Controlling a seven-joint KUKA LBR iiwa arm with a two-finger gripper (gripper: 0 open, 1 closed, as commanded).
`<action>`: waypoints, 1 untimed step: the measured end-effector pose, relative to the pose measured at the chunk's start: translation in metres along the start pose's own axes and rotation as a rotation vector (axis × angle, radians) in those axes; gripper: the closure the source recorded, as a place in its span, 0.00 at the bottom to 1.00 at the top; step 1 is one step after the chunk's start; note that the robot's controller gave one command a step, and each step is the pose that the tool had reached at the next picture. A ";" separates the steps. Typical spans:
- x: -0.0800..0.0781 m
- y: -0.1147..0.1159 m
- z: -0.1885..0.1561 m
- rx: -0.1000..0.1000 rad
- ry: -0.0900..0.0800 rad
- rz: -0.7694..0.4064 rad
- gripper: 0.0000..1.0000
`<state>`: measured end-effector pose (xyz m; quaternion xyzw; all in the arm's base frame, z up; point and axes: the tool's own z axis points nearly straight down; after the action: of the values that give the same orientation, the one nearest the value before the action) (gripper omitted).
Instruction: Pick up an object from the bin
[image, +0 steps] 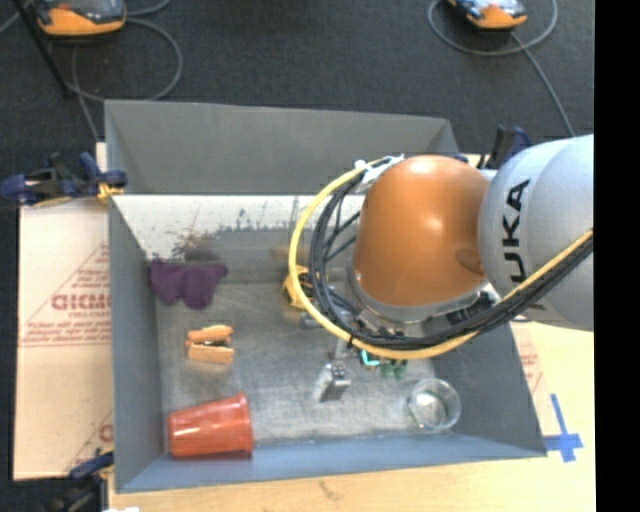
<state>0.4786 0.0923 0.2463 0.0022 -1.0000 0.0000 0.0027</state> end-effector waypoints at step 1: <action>-0.002 0.000 -0.004 -0.001 -0.008 0.003 0.00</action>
Offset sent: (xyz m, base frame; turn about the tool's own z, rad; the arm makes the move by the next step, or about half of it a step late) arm 0.0037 0.0099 0.1013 0.0990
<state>0.4803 0.0919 0.2501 0.0006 -1.0000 -0.0006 -0.0015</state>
